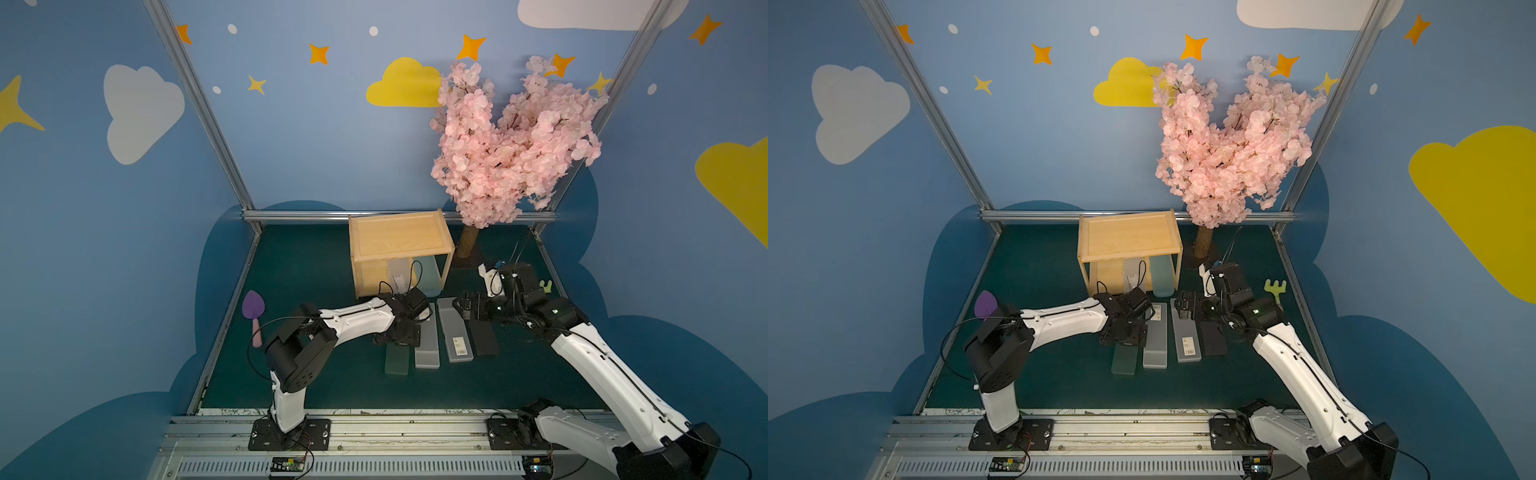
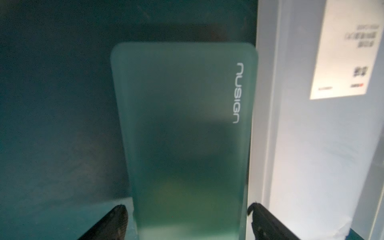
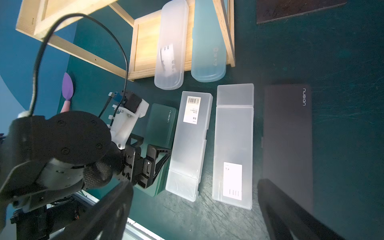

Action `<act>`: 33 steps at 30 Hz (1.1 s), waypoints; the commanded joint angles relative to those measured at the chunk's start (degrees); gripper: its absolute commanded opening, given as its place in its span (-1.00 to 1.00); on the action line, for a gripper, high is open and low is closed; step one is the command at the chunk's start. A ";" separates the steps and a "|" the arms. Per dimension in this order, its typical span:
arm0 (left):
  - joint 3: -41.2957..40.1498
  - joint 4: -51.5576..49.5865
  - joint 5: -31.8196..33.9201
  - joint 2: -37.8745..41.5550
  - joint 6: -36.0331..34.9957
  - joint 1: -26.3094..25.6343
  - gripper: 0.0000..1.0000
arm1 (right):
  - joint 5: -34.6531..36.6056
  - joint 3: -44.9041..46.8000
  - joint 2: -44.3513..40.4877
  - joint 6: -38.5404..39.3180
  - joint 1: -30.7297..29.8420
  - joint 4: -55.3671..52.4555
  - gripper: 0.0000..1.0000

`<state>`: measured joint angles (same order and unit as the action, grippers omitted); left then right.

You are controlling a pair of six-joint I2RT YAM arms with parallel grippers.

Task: Remove the pencil cases from the shelf
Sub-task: Move the pencil case to the center of the board, then move the shelf to the center of the board.

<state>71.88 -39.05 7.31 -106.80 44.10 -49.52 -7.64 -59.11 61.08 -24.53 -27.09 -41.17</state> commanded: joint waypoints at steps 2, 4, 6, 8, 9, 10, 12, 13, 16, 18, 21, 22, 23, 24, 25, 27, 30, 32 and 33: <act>0.98 -1.96 0.74 4.17 -1.36 0.12 0.97 | 0.66 -0.56 -1.37 0.28 -0.97 -1.50 0.96; 1.36 -2.66 2.01 6.70 -1.56 0.29 1.00 | 2.63 -0.47 -2.21 1.47 -1.93 -0.91 0.96; 2.12 -2.79 4.20 8.53 -1.86 0.47 1.00 | 3.07 -0.37 -2.65 1.59 -1.96 -0.53 0.96; 3.81 -2.10 6.28 8.83 -3.21 0.97 1.00 | 2.52 -0.58 -2.18 1.59 -1.98 -0.32 0.96; 5.06 -2.08 7.58 8.31 -3.99 0.99 1.00 | 2.19 -0.60 -1.94 1.53 -2.04 -0.32 0.97; 6.67 -2.18 9.53 7.40 -4.71 0.96 1.00 | 1.90 -0.63 -1.61 1.35 -2.00 -0.19 0.96; 9.81 -2.32 12.48 4.85 -5.57 1.21 1.00 | 1.55 -0.34 -1.49 0.82 -2.09 0.12 0.96; 11.26 -2.14 13.67 3.36 -5.60 1.41 1.00 | 1.49 -0.07 -1.65 0.65 -2.13 0.45 0.97; 14.98 -1.70 15.53 -0.61 -5.08 2.48 1.00 | 1.70 0.09 -2.20 0.67 -2.23 0.35 0.96; 16.04 -0.12 16.01 -2.36 -5.64 3.20 1.00 | 2.13 0.10 -2.45 0.87 -2.10 -0.17 0.96; 17.69 2.52 15.09 -5.24 -6.95 4.59 1.00 | 2.54 0.11 -2.74 1.43 -2.01 -0.75 0.97; 19.13 2.12 14.97 -6.41 -7.20 5.06 1.00 | 2.61 0.02 -2.72 1.44 -2.00 -0.91 0.97; 20.32 1.76 15.00 -7.66 -7.41 5.49 1.00 | 2.68 0.08 -2.72 1.47 -2.00 -1.02 0.96; 21.14 1.69 14.78 -8.49 -7.56 5.77 1.00 | 2.84 0.07 -2.79 1.42 -2.01 -1.03 0.96; 21.86 2.03 14.43 -9.40 -8.01 6.11 1.00 | 2.81 0.18 -2.82 1.44 -1.95 -1.02 0.96; 23.26 2.23 13.74 -10.86 -8.52 6.67 1.00 | 2.94 0.26 -2.83 1.42 -1.95 -0.84 0.96; 24.62 2.53 13.41 -12.54 -9.44 6.97 1.00 | 3.07 0.23 -2.81 1.50 -1.95 -0.93 0.96; 24.40 3.32 13.80 -12.81 -9.54 7.00 1.00 | 3.15 0.23 -2.89 1.67 -1.92 -1.02 0.97; 23.85 4.13 14.02 -12.82 -9.62 6.98 1.00 | 3.23 0.27 -2.83 1.77 -1.88 -1.10 0.96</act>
<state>95.13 -36.38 21.06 -118.93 35.75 -43.07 -5.19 -59.11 59.18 -23.49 -28.97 -41.34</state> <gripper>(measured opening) 0.999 0.982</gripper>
